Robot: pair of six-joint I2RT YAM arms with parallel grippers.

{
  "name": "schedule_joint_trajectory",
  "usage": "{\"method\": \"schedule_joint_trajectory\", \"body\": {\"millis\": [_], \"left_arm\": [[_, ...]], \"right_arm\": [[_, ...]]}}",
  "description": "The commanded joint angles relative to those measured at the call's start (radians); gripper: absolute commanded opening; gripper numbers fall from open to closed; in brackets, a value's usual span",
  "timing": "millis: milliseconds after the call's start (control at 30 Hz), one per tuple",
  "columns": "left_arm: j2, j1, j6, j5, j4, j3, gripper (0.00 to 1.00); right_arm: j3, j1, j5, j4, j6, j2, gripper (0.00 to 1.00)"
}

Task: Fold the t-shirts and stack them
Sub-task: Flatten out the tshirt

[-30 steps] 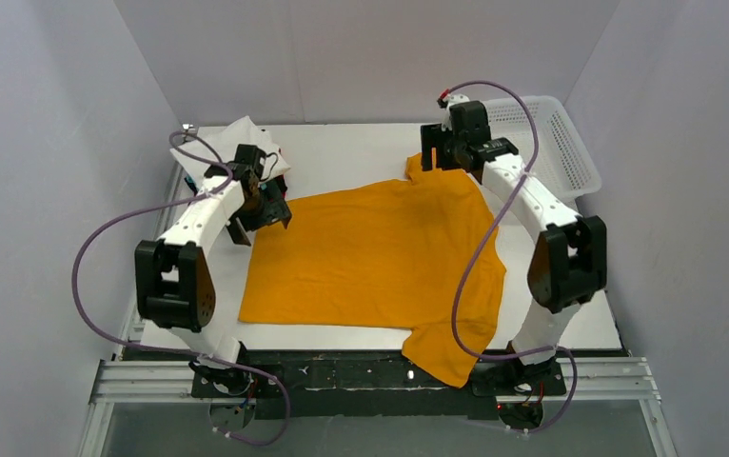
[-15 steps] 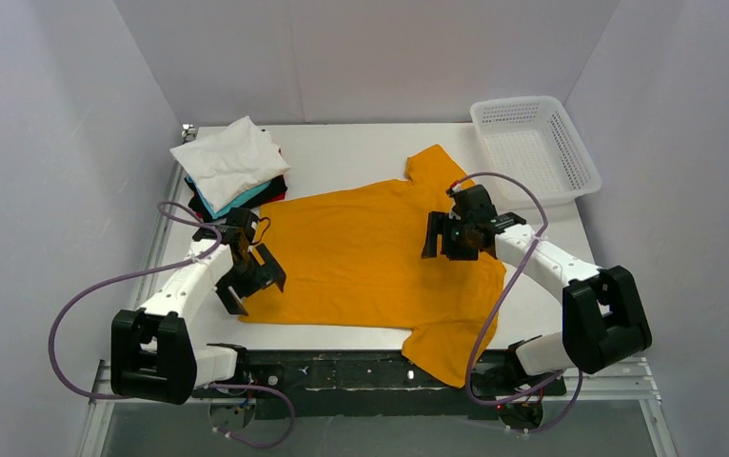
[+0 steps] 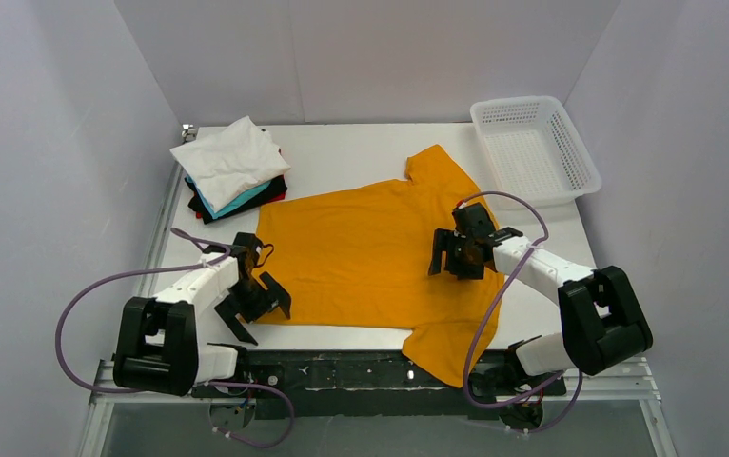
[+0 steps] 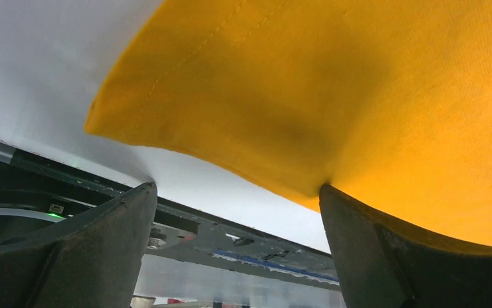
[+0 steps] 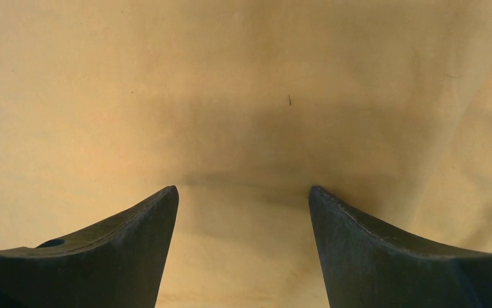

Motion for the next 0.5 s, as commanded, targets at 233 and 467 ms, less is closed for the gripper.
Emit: {"method": "schedule_joint_trajectory", "body": {"millis": [233,467], "left_arm": [[-0.127,-0.002,-0.035,-0.029,-0.209,0.054,0.98],[-0.022,-0.001,0.082,-0.155,-0.174,0.365,0.98]], "right_arm": [[-0.004,-0.081,0.112,-0.145,0.067,-0.035,0.84],[-0.024,-0.124,-0.011,-0.046,-0.034,-0.128,0.85]]}}
